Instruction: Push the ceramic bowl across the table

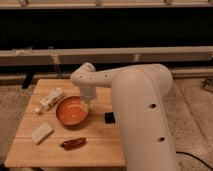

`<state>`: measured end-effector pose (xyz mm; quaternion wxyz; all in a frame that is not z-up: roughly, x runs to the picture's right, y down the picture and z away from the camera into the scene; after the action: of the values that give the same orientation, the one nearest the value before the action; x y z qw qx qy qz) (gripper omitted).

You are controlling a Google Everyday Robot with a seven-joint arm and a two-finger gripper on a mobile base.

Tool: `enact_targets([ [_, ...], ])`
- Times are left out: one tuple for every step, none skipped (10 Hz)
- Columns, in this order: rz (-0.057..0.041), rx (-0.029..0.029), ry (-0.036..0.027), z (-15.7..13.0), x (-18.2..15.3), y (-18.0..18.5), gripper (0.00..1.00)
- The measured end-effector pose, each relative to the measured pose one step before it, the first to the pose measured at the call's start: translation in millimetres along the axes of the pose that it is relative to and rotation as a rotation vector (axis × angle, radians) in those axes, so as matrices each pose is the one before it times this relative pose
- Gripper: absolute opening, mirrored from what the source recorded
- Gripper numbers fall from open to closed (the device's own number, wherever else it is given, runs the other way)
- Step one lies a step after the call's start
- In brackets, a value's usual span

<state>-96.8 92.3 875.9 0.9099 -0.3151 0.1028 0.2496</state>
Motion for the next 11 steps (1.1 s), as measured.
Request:
enact_targets([
  [-0.00839, -0.00822, 0.005, 1.3, -0.33, 1.71, 0.65],
  [-0.00226, -0.00776, 0.00592, 1.06, 0.49, 1.0, 0.65],
  [0.00213, -0.00825, 0.00547, 1.25, 1.23, 0.33, 0.65],
  [0.00737, -0.00835, 0.00703, 1.93, 2.99, -0.95, 0.65],
  [0.0088, -0.00543, 0.00682, 1.54, 3.12, -1.33, 0.65],
  [0.00757, -0.0026, 0.00938, 1.66, 2.98, -1.06, 0.65],
  [0.00781, -0.00288, 0.00878, 1.6, 2.84, -0.78, 0.65],
  [0.01315, -0.00387, 0.01256, 2.57, 4.68, -1.42, 0.65],
  [0.01153, -0.00331, 0.00885, 1.9, 4.08, -0.59, 0.65],
  [0.00982, -0.00135, 0.00642, 1.29, 3.85, -1.25, 0.65],
  [0.01634, -0.00263, 0.01015, 2.27, 5.9, -1.52, 0.65],
])
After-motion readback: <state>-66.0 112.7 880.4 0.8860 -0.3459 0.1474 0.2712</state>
